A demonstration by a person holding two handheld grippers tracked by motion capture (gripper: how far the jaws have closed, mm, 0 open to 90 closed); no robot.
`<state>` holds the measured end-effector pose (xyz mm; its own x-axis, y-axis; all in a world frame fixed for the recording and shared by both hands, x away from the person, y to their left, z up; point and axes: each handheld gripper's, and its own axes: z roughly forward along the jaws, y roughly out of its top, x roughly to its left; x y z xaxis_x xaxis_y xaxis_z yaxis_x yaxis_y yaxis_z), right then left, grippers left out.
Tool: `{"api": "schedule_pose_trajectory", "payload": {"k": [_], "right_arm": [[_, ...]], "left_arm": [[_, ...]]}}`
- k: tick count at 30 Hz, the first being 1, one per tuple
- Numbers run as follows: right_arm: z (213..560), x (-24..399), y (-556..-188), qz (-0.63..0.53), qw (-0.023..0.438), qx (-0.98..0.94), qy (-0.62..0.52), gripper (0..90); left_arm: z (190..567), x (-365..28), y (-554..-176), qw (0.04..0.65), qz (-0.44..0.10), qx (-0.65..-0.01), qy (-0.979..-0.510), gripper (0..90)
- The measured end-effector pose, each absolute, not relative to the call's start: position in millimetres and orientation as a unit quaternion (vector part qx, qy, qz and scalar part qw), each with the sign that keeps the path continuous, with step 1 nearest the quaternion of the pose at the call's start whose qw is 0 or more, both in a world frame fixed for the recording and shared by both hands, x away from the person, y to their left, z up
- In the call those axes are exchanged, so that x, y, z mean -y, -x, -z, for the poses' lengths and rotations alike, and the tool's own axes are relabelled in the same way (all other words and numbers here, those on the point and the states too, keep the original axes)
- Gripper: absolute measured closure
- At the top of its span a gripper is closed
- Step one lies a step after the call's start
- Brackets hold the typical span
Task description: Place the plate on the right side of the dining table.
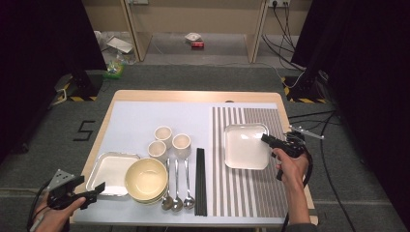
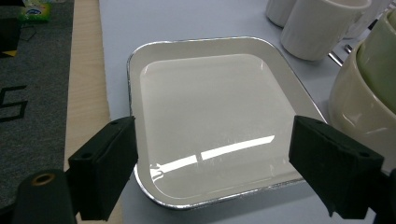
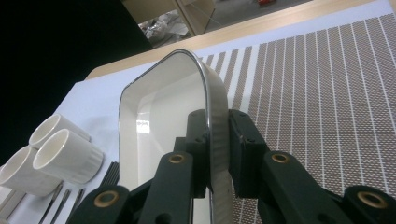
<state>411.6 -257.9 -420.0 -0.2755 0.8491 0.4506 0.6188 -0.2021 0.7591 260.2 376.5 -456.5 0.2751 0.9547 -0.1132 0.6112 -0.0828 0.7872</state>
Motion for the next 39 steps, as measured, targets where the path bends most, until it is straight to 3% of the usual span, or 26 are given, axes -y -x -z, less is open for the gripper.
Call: {"api": "schedule_pose_trajectory", "payload": {"k": [18, 39], "right_arm": [[426, 266, -412, -0.491, 0.113, -0.622, -0.600, 79.1], [435, 269, -421, -0.451, 0.129, -0.632, -0.616, 77.2]], "left_arm": [[480, -378, -237, 0.367, -0.230, -0.558, -0.708, 15.1], [507, -376, -240, 0.338, -0.237, -0.563, -0.716, 12.9]]}}
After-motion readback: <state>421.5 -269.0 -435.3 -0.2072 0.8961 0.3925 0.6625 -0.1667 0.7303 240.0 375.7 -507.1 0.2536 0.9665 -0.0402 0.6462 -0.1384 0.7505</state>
